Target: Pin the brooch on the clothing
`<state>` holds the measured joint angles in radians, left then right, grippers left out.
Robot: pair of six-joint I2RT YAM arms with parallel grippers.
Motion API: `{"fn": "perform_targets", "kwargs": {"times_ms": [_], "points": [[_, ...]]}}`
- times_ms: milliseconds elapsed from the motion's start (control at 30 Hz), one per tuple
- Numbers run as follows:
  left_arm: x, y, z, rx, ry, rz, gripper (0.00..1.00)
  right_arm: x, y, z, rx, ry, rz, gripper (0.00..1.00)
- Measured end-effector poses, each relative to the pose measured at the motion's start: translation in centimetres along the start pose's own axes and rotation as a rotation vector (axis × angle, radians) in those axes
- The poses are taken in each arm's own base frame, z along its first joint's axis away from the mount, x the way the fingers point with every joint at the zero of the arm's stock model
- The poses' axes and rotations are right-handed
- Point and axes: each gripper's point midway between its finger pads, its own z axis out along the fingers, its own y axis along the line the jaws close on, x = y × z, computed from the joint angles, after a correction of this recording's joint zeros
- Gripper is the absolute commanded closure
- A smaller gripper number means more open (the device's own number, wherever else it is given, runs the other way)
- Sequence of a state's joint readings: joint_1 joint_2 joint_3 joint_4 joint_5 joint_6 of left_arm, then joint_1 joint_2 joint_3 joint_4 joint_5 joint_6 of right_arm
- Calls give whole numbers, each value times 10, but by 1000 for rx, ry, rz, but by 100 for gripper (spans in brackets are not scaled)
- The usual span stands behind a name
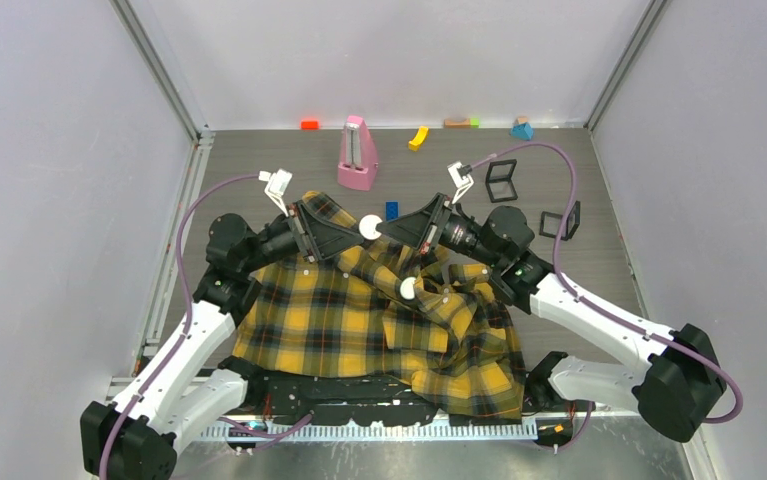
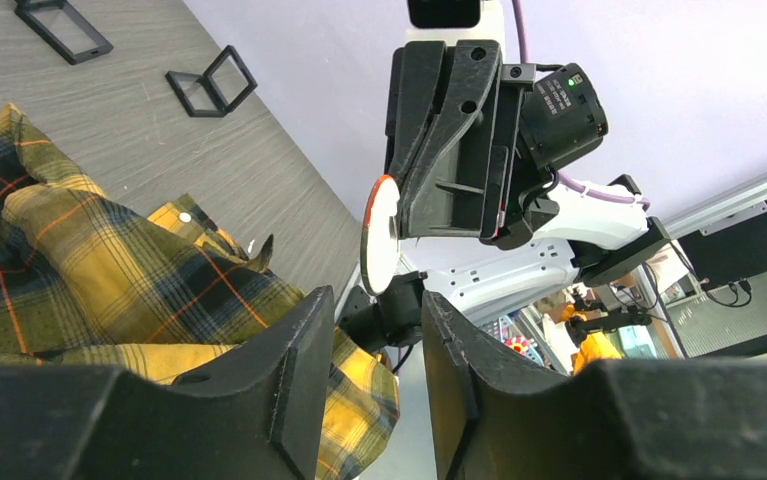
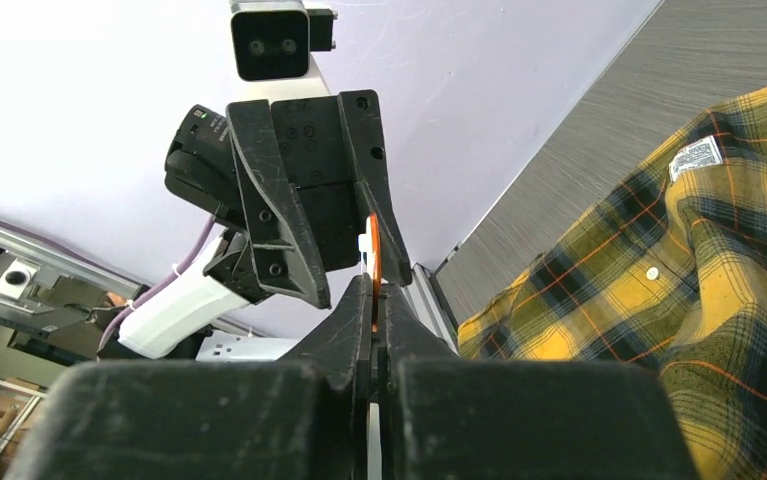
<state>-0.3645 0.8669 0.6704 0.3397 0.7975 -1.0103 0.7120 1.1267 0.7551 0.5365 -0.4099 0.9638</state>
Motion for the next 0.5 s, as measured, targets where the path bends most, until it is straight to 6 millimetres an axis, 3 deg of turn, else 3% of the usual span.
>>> {"fn": "perform_targets", "kwargs": {"times_ms": [300, 500], "points": [[1, 3, 1, -5, 5, -10, 72, 8, -2, -3, 4, 42, -6, 99], [1, 3, 1, -3, 8, -11, 72, 12, 0, -4, -4, 61, -4, 99]]}}
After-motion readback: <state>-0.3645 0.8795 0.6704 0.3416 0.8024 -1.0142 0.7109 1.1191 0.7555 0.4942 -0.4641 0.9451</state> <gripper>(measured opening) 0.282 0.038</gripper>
